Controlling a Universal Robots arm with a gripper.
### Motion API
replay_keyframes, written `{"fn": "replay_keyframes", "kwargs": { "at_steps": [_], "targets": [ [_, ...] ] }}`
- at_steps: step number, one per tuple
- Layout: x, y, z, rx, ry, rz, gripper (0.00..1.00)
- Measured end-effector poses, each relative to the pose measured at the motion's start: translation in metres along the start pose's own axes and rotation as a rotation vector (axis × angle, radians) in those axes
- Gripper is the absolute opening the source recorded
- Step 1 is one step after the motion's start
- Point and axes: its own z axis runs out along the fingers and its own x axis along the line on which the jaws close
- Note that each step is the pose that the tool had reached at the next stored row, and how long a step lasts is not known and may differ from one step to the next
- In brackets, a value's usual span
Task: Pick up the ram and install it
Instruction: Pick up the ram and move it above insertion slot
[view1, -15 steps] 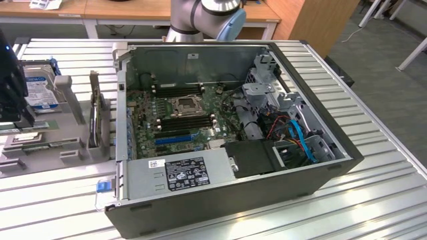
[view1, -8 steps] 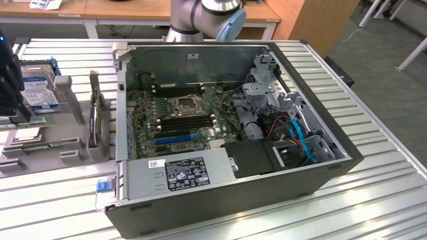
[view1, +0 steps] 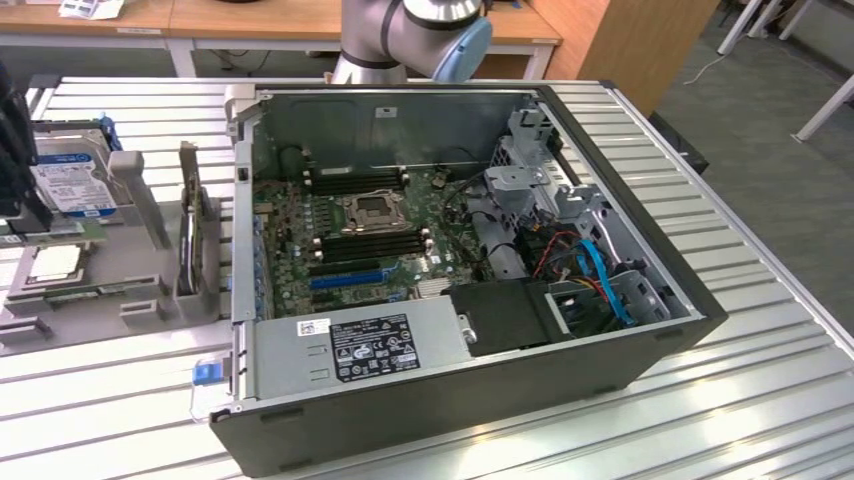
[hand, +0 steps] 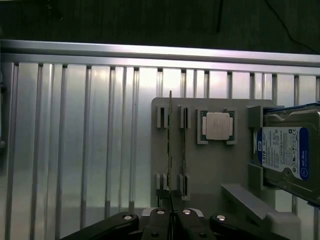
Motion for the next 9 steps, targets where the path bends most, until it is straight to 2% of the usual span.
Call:
{"fn": "replay_keyframes", "kwargs": {
  "at_steps": [9],
  "targets": [
    [-0.001,0.0007,-0.0189,-0.0001,-0.0001,0.0,0.11]
  ]
}}
